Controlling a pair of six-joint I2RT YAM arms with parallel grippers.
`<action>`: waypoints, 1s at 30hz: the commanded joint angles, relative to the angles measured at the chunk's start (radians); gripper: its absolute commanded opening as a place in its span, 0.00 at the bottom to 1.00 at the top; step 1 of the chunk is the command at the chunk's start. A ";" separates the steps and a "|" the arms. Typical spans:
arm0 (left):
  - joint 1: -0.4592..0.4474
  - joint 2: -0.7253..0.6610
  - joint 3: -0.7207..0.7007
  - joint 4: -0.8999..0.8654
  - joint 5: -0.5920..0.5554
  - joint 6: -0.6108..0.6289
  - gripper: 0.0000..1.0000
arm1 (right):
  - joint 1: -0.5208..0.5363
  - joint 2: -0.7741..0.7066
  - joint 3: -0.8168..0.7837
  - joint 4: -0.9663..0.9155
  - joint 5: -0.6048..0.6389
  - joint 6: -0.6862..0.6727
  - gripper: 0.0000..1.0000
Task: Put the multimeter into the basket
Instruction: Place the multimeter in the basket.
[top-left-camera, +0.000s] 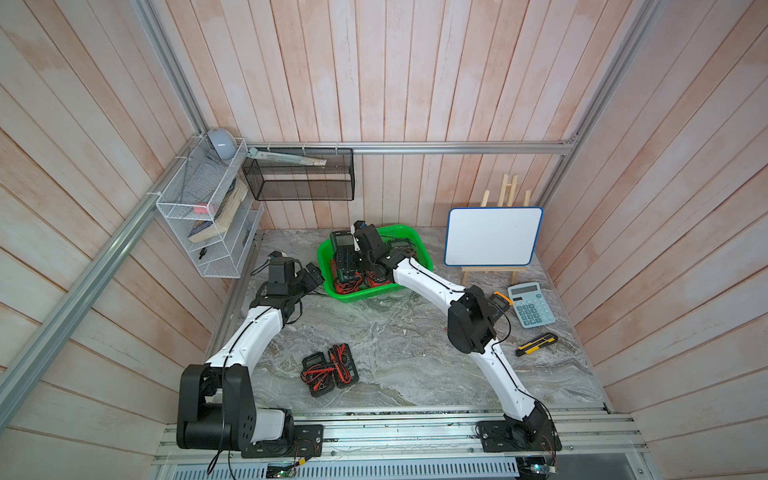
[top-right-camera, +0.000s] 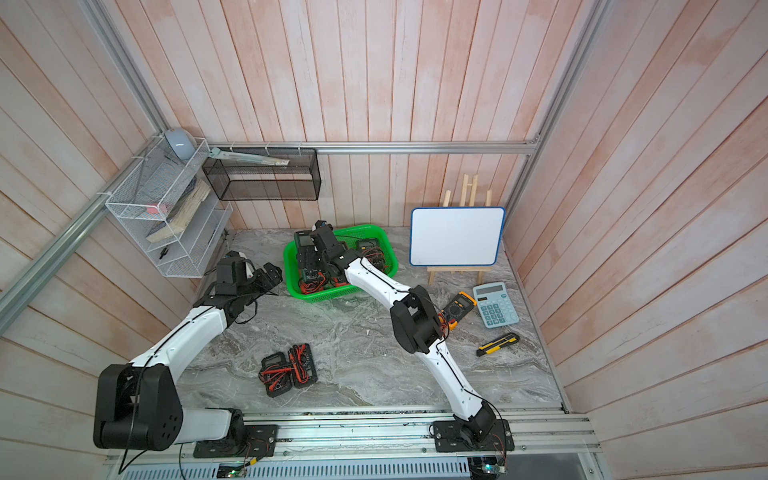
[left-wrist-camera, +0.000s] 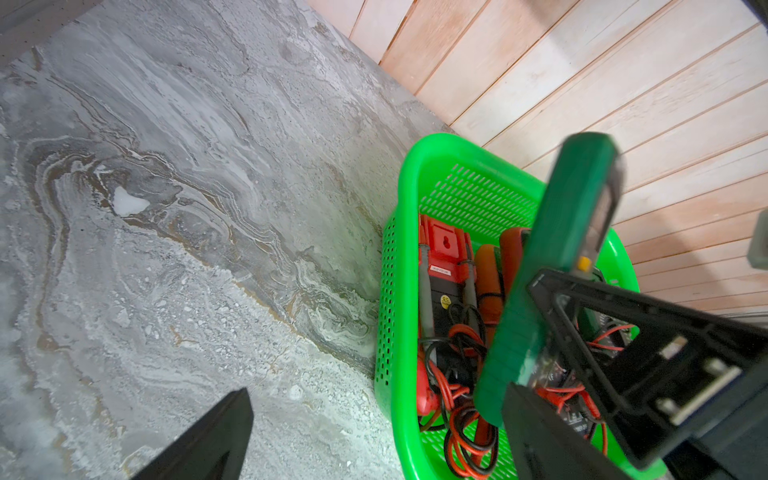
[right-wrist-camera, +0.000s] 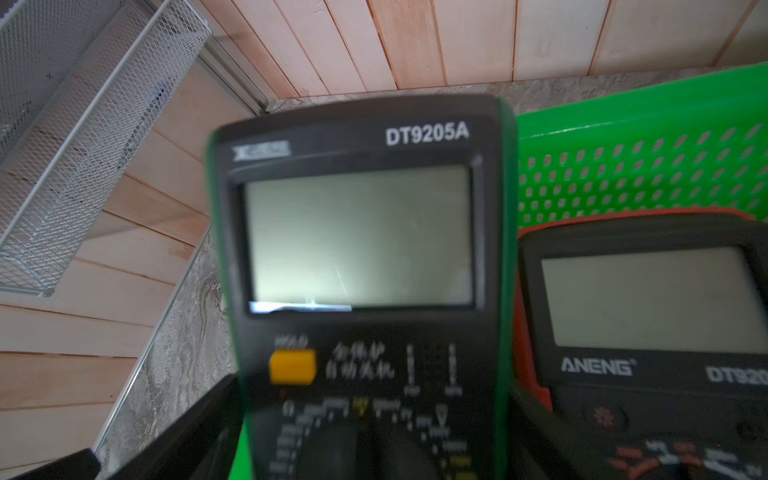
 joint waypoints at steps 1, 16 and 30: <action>0.006 -0.019 0.008 -0.002 0.007 -0.006 1.00 | 0.010 0.048 0.039 -0.055 0.003 -0.017 0.98; 0.006 -0.032 0.022 -0.011 0.013 -0.001 1.00 | 0.021 -0.051 -0.006 -0.064 -0.008 -0.055 0.98; -0.003 -0.095 0.031 -0.020 0.118 0.025 1.00 | 0.007 -0.427 -0.377 0.020 0.051 -0.100 0.98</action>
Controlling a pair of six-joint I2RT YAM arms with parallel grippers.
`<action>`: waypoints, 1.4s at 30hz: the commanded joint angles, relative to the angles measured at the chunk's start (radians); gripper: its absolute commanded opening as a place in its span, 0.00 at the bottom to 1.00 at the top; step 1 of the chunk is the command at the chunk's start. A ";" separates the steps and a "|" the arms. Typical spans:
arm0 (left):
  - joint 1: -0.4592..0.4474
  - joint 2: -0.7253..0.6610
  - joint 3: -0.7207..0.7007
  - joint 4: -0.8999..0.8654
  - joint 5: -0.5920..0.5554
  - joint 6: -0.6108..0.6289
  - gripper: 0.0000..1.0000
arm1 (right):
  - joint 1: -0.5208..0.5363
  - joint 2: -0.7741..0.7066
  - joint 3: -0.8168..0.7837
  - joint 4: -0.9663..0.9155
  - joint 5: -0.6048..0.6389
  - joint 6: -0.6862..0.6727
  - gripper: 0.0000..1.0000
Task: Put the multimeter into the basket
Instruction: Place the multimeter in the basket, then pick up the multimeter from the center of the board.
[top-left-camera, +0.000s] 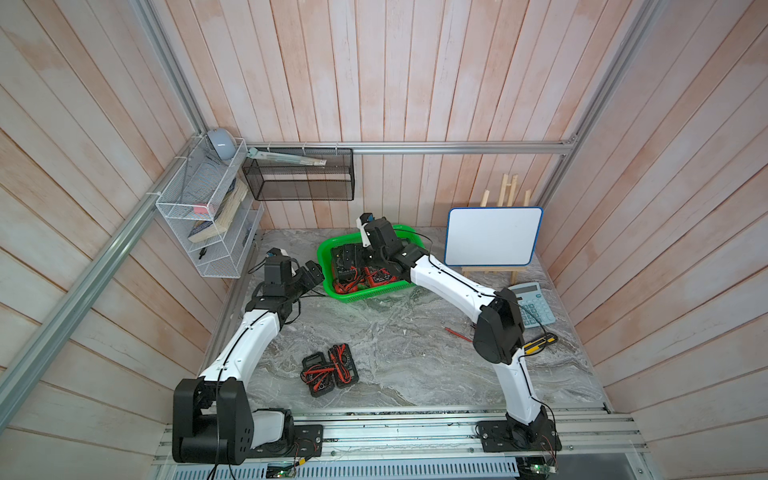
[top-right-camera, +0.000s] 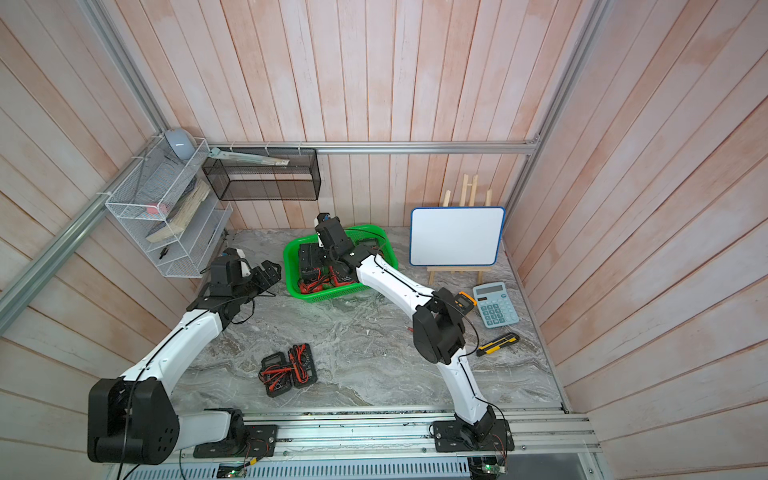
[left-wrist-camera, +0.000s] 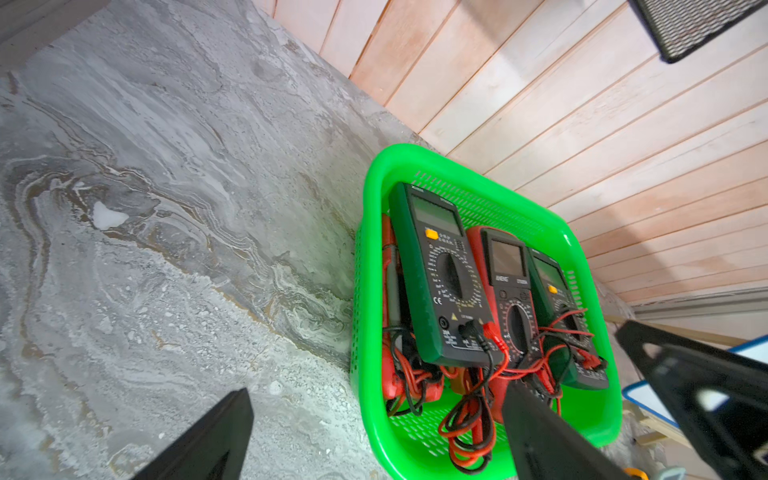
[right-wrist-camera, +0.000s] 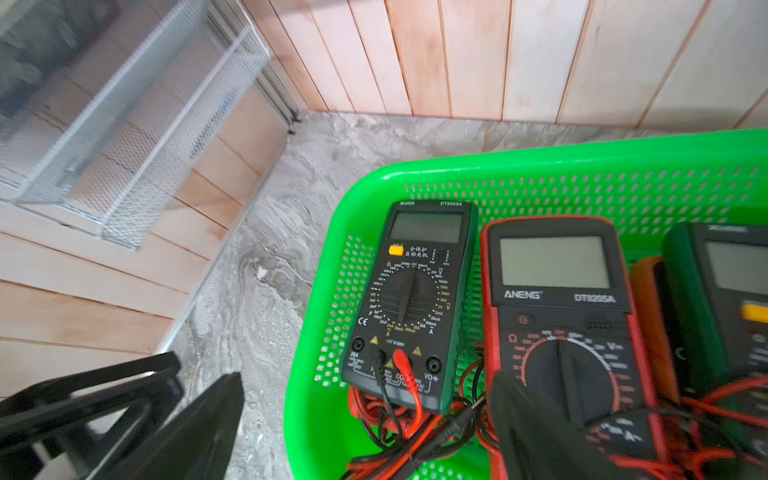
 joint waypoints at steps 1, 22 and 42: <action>-0.009 -0.031 0.021 0.007 0.064 0.016 1.00 | -0.016 -0.116 -0.137 0.042 0.038 -0.012 0.98; -0.358 0.065 0.129 0.061 -0.064 0.074 1.00 | -0.452 -0.801 -1.008 0.122 0.009 0.197 0.98; -0.539 0.323 0.298 0.031 -0.094 0.093 1.00 | -0.735 -0.947 -1.298 0.028 -0.028 0.255 0.98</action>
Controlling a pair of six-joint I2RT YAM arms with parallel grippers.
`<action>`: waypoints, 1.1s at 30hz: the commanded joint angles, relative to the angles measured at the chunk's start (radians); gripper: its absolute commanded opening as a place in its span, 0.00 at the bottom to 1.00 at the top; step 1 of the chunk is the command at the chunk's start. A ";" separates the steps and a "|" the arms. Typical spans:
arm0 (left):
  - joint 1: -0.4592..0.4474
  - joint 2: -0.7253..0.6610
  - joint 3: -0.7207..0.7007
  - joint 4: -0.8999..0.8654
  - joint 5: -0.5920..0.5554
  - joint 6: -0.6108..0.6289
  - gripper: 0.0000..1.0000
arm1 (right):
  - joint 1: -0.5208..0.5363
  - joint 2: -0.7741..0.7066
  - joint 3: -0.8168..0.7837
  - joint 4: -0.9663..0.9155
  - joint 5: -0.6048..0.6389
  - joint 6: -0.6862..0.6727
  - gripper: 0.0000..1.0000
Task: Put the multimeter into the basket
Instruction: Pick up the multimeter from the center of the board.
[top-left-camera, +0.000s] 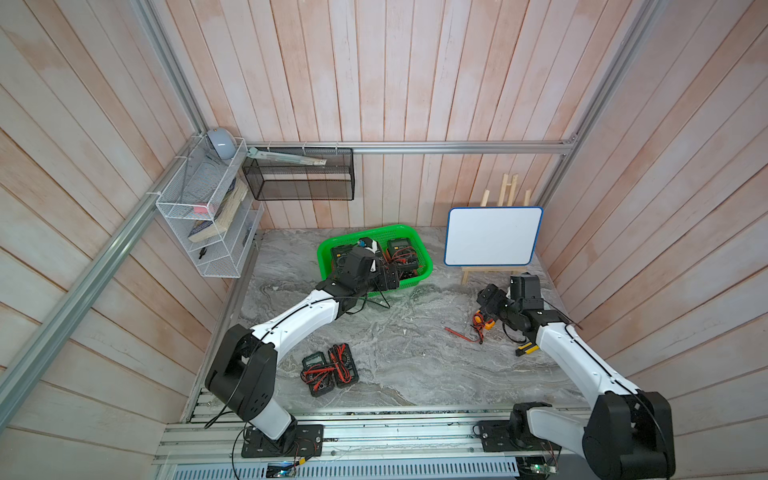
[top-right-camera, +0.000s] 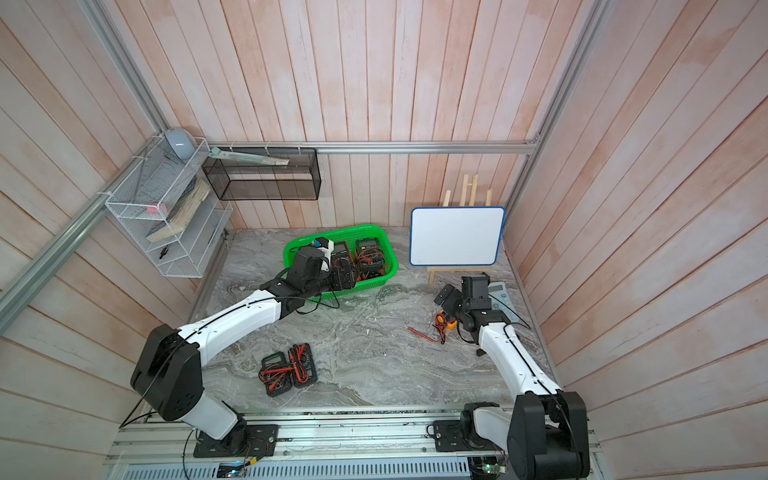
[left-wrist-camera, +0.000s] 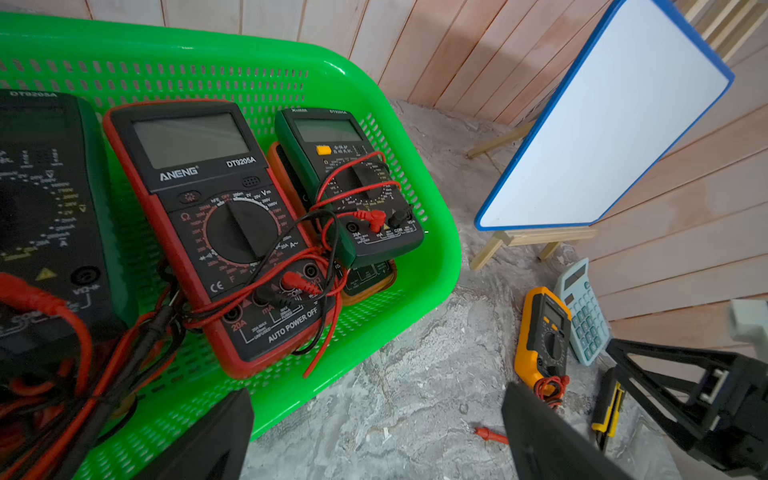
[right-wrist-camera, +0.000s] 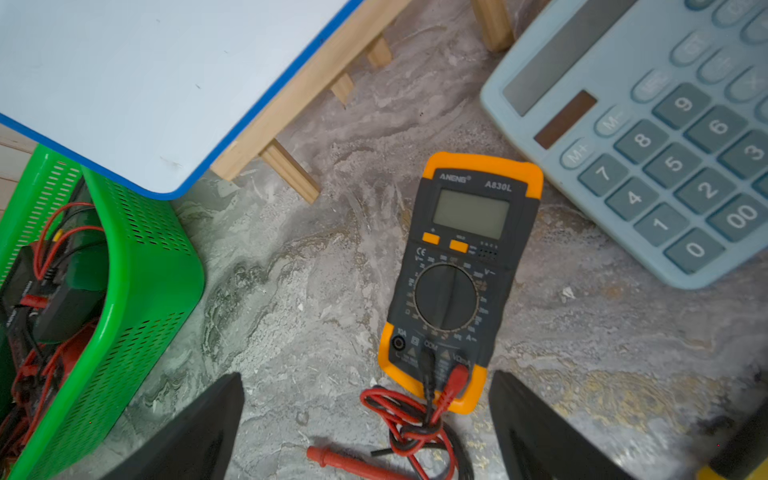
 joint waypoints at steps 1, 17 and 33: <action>-0.007 0.020 0.022 -0.009 -0.012 0.011 1.00 | -0.007 -0.010 -0.027 -0.013 -0.016 0.014 0.98; -0.010 0.040 0.005 -0.002 -0.008 0.011 1.00 | -0.058 0.124 -0.017 0.036 0.015 0.042 0.98; -0.009 0.031 -0.031 0.012 -0.022 0.000 1.00 | -0.059 0.332 0.099 0.015 0.060 0.058 0.98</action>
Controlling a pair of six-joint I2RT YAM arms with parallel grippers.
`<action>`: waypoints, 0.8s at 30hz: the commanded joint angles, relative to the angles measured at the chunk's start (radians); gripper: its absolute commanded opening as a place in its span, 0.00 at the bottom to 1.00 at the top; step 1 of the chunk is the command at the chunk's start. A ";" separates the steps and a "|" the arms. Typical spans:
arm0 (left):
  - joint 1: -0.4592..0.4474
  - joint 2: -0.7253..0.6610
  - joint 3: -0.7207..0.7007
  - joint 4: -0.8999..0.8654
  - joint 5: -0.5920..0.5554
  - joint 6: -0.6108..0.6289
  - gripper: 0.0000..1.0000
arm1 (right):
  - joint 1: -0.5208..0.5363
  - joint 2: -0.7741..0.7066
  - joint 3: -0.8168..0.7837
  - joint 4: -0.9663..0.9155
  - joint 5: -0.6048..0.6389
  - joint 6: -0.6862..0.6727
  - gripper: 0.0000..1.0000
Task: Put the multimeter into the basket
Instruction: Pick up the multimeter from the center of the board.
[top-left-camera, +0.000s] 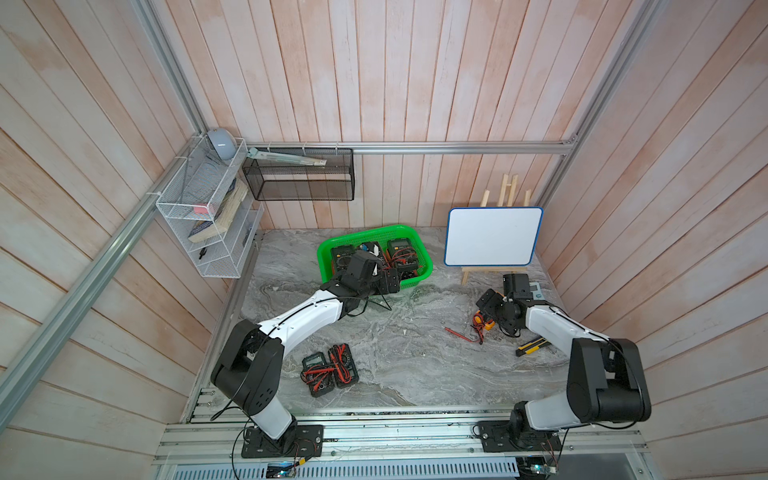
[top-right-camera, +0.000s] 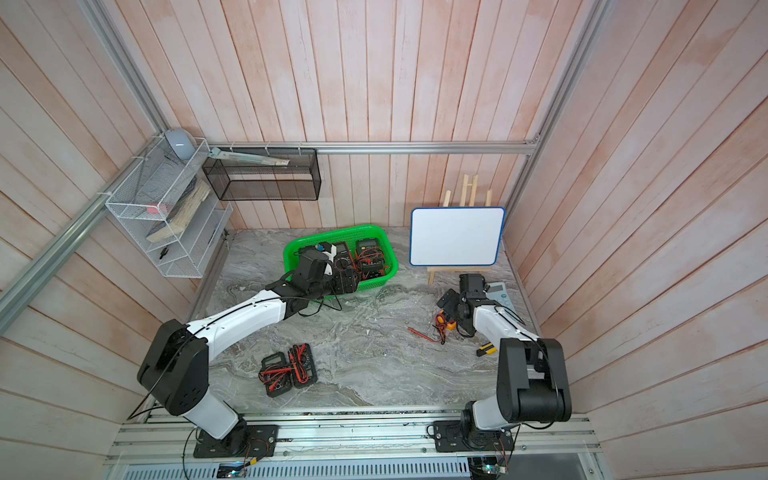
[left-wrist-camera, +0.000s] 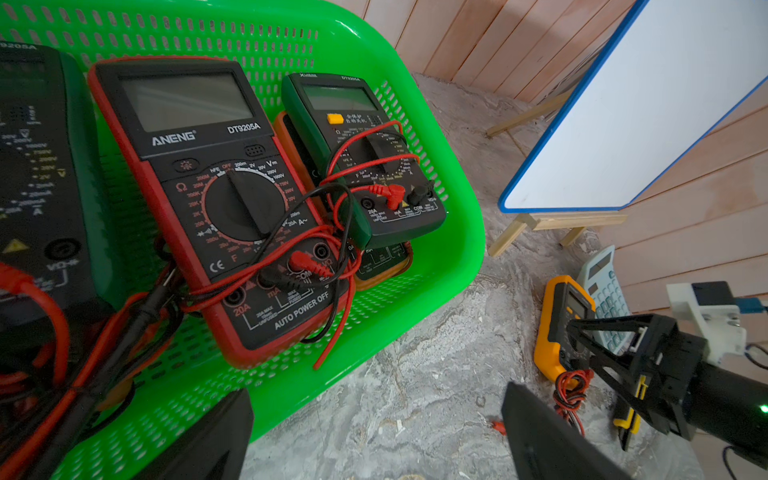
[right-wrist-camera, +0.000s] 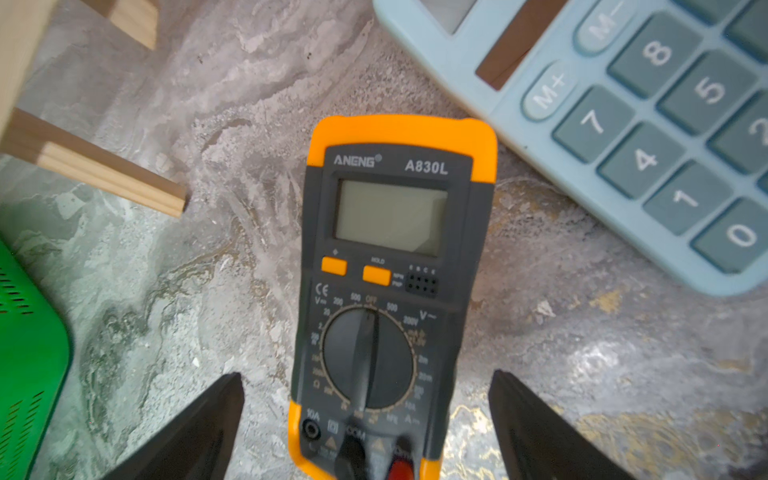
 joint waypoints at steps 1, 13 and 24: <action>-0.002 -0.002 -0.023 0.014 -0.015 0.001 1.00 | -0.005 0.042 0.035 -0.012 0.033 0.009 0.98; 0.016 -0.030 -0.054 0.024 -0.019 -0.012 1.00 | -0.002 0.135 0.062 -0.001 -0.007 -0.002 0.88; 0.089 -0.088 -0.090 0.034 0.003 -0.029 0.99 | 0.047 0.051 0.006 0.054 -0.060 0.009 0.38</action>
